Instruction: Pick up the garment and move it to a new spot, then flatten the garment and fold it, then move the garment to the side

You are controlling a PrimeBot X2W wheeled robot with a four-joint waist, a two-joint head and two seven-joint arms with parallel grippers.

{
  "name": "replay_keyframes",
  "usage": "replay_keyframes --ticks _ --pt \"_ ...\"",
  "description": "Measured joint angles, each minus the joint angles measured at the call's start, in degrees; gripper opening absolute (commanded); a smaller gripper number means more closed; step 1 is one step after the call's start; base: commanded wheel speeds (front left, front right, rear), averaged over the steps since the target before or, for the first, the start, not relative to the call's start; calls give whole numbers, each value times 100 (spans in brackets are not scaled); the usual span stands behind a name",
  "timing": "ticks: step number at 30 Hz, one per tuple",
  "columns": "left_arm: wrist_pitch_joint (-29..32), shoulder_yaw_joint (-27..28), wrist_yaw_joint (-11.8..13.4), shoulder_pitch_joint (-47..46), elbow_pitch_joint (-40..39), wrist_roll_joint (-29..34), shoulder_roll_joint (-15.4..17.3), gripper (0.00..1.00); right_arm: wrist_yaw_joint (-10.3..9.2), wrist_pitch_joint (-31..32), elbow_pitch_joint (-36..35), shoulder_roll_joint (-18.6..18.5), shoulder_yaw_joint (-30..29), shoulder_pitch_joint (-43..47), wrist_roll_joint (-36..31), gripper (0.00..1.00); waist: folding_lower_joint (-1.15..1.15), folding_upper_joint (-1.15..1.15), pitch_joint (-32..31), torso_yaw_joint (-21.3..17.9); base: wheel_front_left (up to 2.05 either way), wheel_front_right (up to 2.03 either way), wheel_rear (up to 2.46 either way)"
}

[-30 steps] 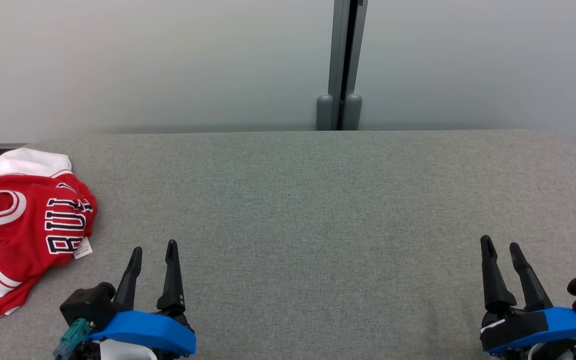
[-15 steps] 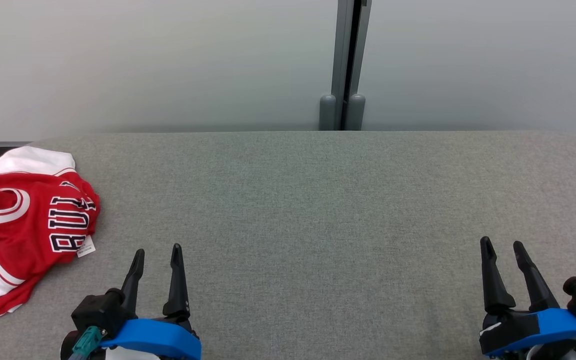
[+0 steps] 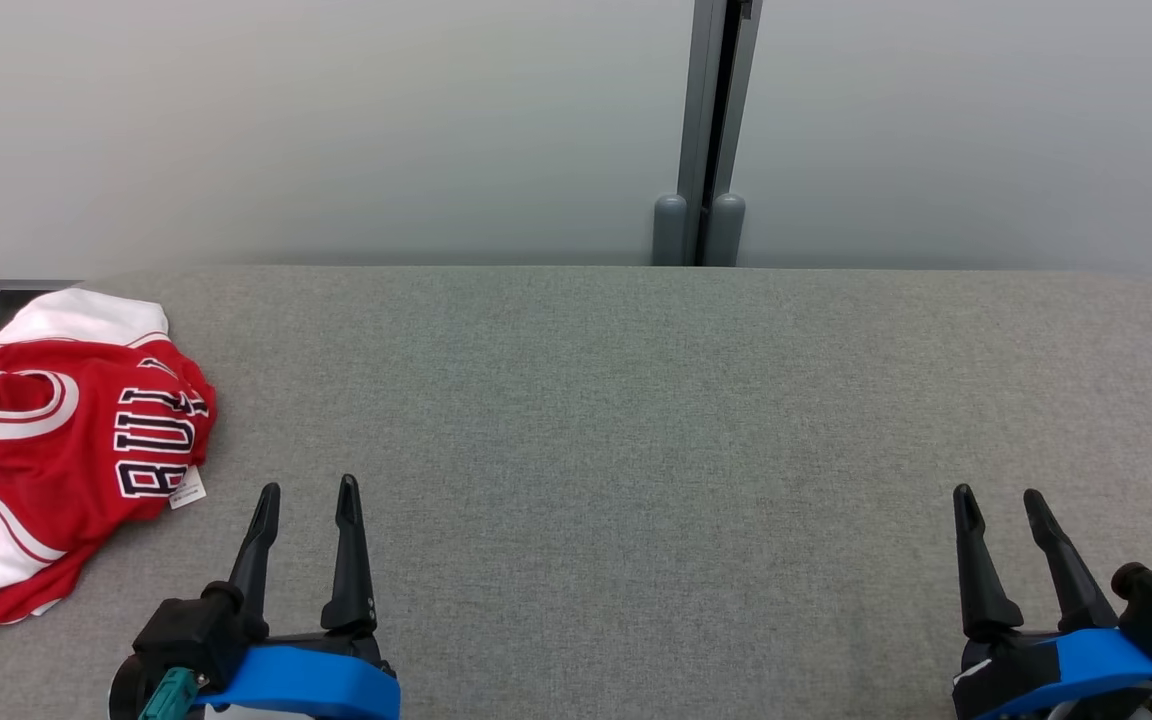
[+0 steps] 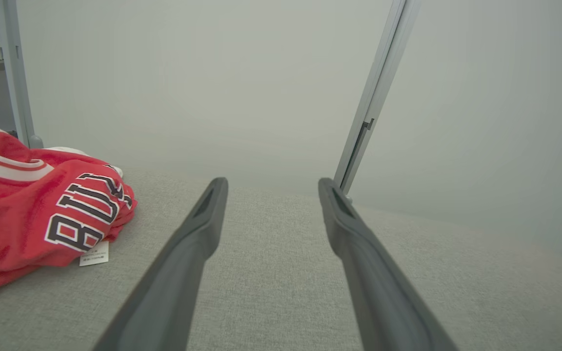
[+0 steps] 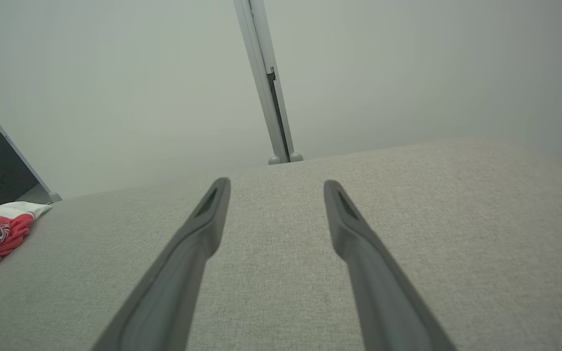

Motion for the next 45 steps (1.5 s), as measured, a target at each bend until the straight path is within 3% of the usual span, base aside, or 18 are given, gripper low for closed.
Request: replay_keyframes --ticks 14,33,39,45 --pt "-157 120 0 219 33 860 13 100 1 -87 21 -9 0 41 -655 100 0 0 -46 108 0 0 0" --pt "-227 163 -38 256 398 832 -122 100 7 -179 152 -14 3 126 -566 100 0 0 -101 188 0 0 0" --pt "-194 155 32 216 465 850 -130 100 7 -167 153 -15 -53 203 -466 100 0 0 -151 539 0 0 0" --pt "158 138 94 197 442 825 -35 100 7 -93 166 -16 -42 237 -441 100 0 0 -205 1238 0 0 0"
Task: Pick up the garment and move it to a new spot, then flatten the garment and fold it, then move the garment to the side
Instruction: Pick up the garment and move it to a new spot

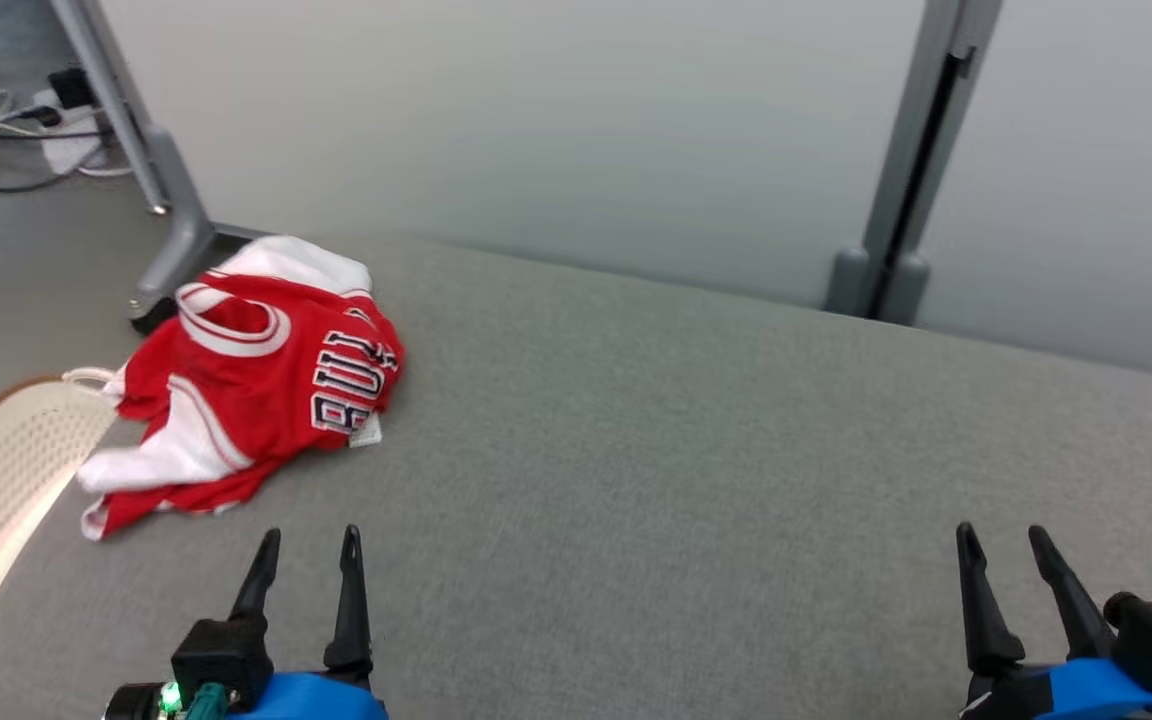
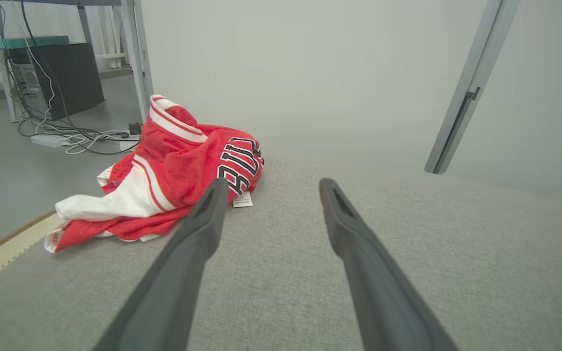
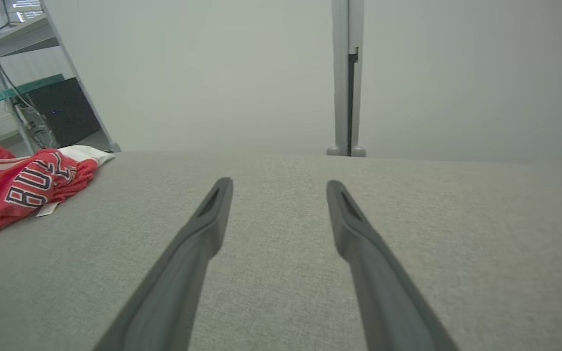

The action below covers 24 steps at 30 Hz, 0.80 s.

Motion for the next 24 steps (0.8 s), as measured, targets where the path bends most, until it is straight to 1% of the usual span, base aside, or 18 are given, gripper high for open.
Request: replay_keyframes --ticks 3,10,18,24 --pt "101 -41 54 -2 -122 96 102 100 0 36 0 -2 -33 -3 11 100 0 0 -20 390 0 0 0" --pt "155 42 218 36 -366 138 231 100 0 44 12 -1 110 -7 53 100 -1 0 -1 1208 0 0 0" --pt "-35 339 533 346 -689 26 209 100 1 200 1 2 555 -408 -68 100 0 3 422 1486 0 0 0" --pt "-138 465 659 532 -918 -42 193 100 0 236 112 1 748 -622 -99 100 0 3 535 1562 0 0 0"
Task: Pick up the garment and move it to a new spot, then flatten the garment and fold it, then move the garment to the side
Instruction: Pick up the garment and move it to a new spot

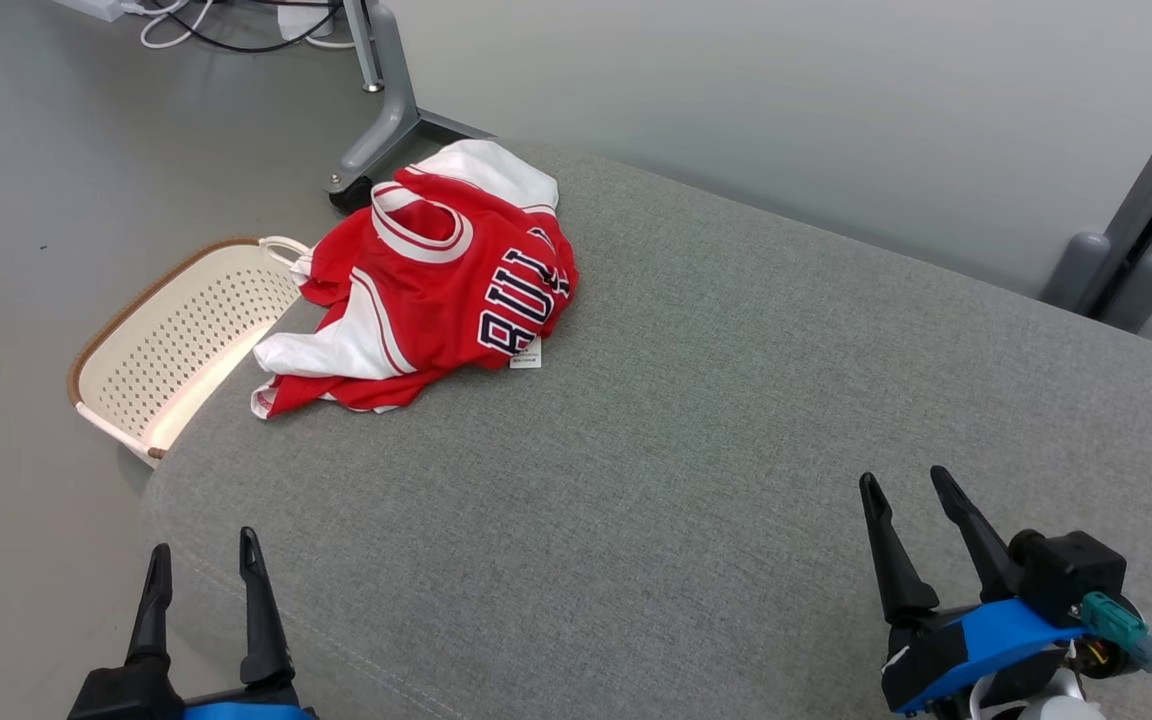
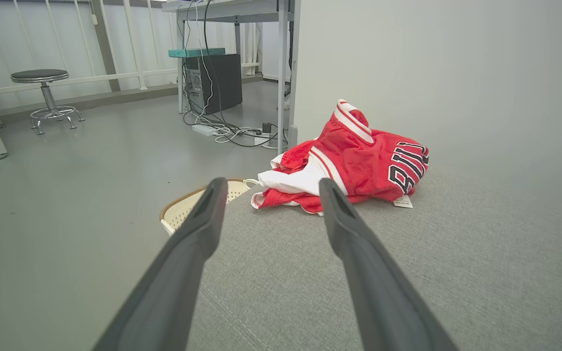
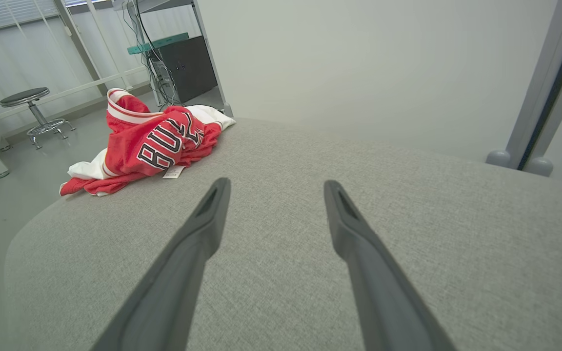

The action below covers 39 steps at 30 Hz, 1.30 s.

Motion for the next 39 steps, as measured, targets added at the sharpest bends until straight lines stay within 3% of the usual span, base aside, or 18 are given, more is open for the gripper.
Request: replay_keyframes --ticks 9,12,17,22,25,27,31,39 --pt "218 122 0 7 -421 -192 75 100 0 -68 152 -1 26 -42 14 100 0 -2 -39 -11 0 0 0" --pt "612 250 -107 -224 -773 -331 331 100 0 -94 151 -1 -22 -16 48 100 0 -2 -55 -23 0 0 0" --pt "1736 458 -334 -1127 -1263 -468 1036 100 0 -101 93 -1 -163 66 47 100 -1 -3 3 -47 0 0 0" --pt "2782 520 -778 -2388 -705 -1078 1412 100 0 -93 -102 -1 -374 172 2 100 0 -3 134 -104 0 0 0" --pt "3307 677 -914 -2930 -127 -1518 1597 100 0 32 -302 0 -314 189 -83 100 -1 -4 365 -400 0 0 0" --pt "3678 660 -1009 -3180 231 -1492 1878 100 0 127 -443 -3 -224 193 -151 100 2 -3 540 -646 0 0 0" --pt "4163 964 -992 -3522 773 -2040 1934 100 -1 326 -716 0 -112 166 -267 100 -1 -2 922 -1170 0 0 0" --pt "4526 1553 -581 -3972 1540 -2418 2215 100 0 602 -1267 -4 -94 45 -498 100 1 -2 1693 -1998 0 0 0"
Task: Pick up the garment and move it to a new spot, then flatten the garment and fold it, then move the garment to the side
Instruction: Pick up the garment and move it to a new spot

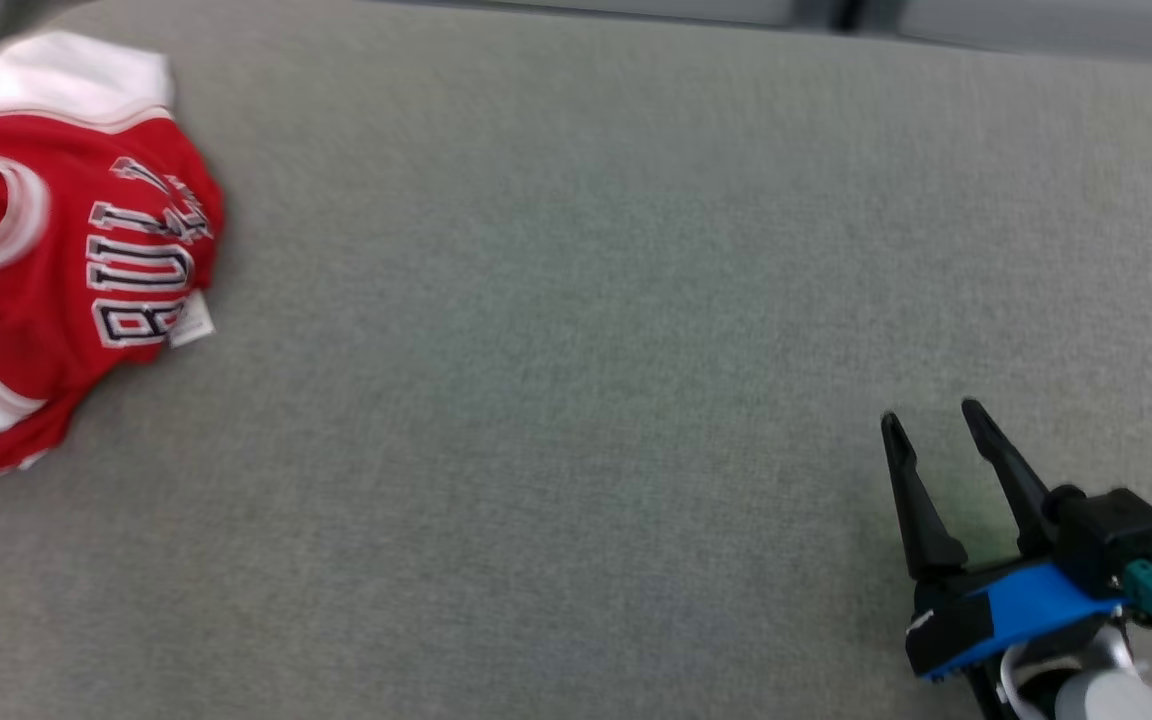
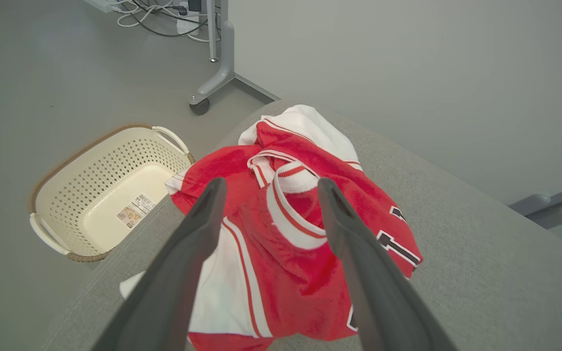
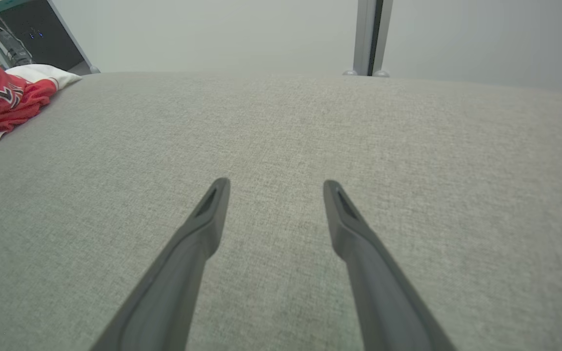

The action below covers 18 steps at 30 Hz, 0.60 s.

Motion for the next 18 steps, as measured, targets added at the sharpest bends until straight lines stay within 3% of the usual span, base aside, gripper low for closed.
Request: replay_keyframes --ticks 6,13,14,15,16,18 --pt "-57 259 32 -324 853 -147 235 100 0 48 -275 -1 3 -78 -23 100 0 0 492 -400 0 0 0" --pt "514 105 -7 -402 1418 -350 155 100 0 56 -309 -1 13 -120 20 100 -1 1 705 -574 0 0 0" --pt "632 73 -11 -403 1475 -387 127 87 0 42 -298 -1 11 -125 29 100 -1 1 706 -578 0 0 0" --pt "689 43 -27 -402 1502 -387 114 25 0 37 -286 -1 13 -133 40 100 -1 1 701 -579 0 0 0" --pt "726 29 -53 -403 1515 -396 114 0 0 27 -264 -1 12 -148 47 100 -1 1 686 -576 0 0 0" --pt "759 -8 -122 -403 1523 -420 120 0 0 0 -210 -1 29 -199 81 100 -1 1 620 -555 0 0 0"
